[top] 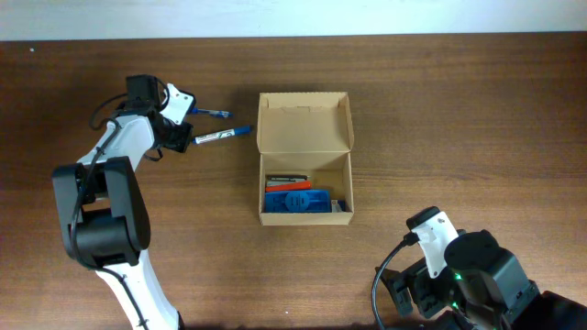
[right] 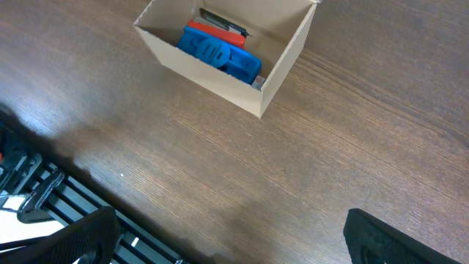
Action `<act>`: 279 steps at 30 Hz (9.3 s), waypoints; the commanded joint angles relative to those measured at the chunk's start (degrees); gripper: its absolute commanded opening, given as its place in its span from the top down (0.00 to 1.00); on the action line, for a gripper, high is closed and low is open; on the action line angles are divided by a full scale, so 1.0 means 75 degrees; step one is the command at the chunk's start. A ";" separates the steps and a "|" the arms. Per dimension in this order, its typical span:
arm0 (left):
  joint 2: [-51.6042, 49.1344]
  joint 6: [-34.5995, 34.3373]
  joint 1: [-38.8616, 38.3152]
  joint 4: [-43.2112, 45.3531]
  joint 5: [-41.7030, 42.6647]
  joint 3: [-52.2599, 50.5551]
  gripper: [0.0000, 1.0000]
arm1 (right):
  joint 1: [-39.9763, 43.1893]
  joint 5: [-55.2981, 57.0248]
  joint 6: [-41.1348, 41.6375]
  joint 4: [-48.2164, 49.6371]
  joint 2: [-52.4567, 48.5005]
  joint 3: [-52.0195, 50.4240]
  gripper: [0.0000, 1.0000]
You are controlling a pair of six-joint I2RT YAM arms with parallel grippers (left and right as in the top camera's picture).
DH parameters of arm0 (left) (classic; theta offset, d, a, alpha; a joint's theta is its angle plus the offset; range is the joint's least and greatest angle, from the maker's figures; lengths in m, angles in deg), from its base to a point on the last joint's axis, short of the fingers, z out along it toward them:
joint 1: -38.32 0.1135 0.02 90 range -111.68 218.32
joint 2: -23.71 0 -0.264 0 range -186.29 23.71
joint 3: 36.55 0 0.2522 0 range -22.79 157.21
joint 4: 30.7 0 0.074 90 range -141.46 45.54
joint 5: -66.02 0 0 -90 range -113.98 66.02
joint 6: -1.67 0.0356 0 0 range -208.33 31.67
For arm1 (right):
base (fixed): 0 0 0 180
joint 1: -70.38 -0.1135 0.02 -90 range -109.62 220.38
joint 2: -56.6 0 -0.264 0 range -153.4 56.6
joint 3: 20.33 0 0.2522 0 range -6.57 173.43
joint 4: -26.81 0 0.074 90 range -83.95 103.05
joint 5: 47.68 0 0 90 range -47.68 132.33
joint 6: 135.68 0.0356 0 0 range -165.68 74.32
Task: Pack container
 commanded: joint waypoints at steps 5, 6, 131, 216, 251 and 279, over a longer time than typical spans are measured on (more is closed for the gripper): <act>-0.0154 -0.0073 0.0050 -0.0239 0.0090 0.0067 0.85 | -0.0015 0.0087 0.0087 0.0038 0.0058 0.0064 0.01; -0.0154 -0.0099 0.0050 -0.0239 0.0090 0.0067 0.88 | -0.0015 0.0087 0.0087 0.0038 0.0058 0.0064 0.01; 0.2897 0.2643 -0.2189 -0.5898 0.0087 0.3555 0.75 | -0.0015 0.0087 0.0087 0.0026 0.0058 0.0064 0.01; -0.0723 0.2722 -0.0851 -0.1343 0.1754 0.0851 0.98 | -0.0015 0.0087 0.0087 0.0023 0.0058 0.0064 0.01; 0.4205 0.2343 -0.4345 -0.3716 0.1492 0.0962 0.98 | -0.0015 0.0087 0.0085 0.0026 0.0058 0.0064 0.01; 0.2296 0.2600 -0.5056 -0.4188 0.1495 0.0956 0.98 | -0.0015 0.0087 0.0087 0.0026 0.0058 0.0064 0.01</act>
